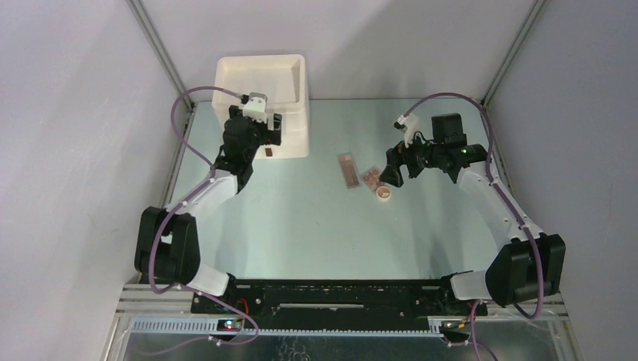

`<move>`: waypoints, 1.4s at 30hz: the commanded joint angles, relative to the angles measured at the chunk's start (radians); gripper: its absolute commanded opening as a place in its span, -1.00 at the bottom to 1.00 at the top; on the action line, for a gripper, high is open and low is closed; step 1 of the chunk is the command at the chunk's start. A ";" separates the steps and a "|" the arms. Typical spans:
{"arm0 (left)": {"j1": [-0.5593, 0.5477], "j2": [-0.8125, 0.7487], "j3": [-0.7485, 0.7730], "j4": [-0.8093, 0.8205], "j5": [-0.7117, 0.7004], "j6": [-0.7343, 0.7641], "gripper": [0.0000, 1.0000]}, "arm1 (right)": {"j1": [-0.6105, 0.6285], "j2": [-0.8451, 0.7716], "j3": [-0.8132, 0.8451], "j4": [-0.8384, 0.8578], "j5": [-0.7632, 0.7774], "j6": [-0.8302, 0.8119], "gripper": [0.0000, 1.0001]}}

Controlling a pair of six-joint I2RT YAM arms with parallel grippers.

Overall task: Organize the makeup
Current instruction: Close the drawer in the storage box, then pick up the makeup from the center of the board.

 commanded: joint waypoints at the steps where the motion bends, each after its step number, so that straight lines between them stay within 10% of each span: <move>1: 0.004 -0.147 -0.058 0.020 0.034 0.061 1.00 | 0.013 0.042 0.003 0.048 0.102 0.033 1.00; 16: 0.005 -0.481 -0.228 -0.244 0.269 0.114 1.00 | 0.193 0.372 0.069 -0.009 0.539 0.004 1.00; 28: 0.003 -0.533 -0.287 -0.234 0.320 0.102 1.00 | 0.201 0.522 0.114 -0.037 0.588 -0.006 0.82; 42: 0.004 -0.585 -0.298 -0.240 0.338 0.123 1.00 | 0.268 0.544 0.165 -0.104 0.471 -0.048 0.00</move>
